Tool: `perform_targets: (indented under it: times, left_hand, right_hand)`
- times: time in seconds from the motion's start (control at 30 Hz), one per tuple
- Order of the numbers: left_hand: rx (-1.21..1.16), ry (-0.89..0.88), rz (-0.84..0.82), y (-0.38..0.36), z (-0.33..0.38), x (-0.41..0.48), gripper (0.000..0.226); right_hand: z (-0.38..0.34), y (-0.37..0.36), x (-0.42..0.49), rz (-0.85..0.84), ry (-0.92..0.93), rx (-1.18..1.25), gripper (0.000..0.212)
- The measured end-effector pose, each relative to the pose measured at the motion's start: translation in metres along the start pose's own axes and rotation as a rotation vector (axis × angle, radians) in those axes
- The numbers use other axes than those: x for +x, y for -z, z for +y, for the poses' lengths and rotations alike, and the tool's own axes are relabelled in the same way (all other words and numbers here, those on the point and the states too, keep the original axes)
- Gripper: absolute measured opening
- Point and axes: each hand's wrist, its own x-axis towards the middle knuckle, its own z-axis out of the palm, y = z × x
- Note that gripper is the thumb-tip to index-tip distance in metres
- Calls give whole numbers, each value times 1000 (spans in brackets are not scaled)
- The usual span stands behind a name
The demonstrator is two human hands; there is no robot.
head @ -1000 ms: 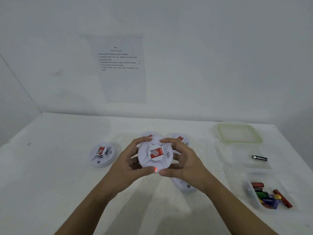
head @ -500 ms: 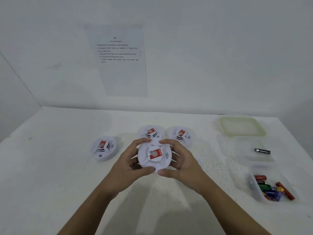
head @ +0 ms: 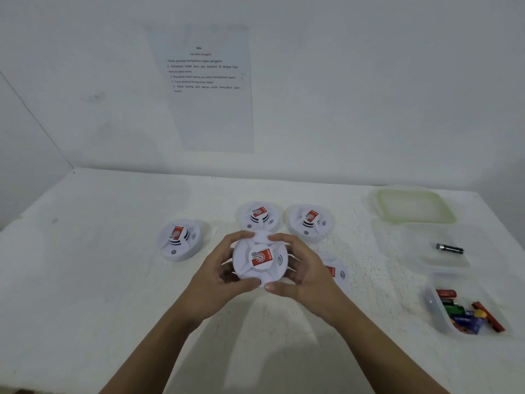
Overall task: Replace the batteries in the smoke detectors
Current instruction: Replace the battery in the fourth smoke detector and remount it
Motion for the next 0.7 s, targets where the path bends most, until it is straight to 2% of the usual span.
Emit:
perform_targets:
  times: [0.7]
  left_hand:
    - [-13, 0, 2, 5, -11, -1, 67]
  right_hand:
    - [1, -6, 0, 8, -25, -71, 70]
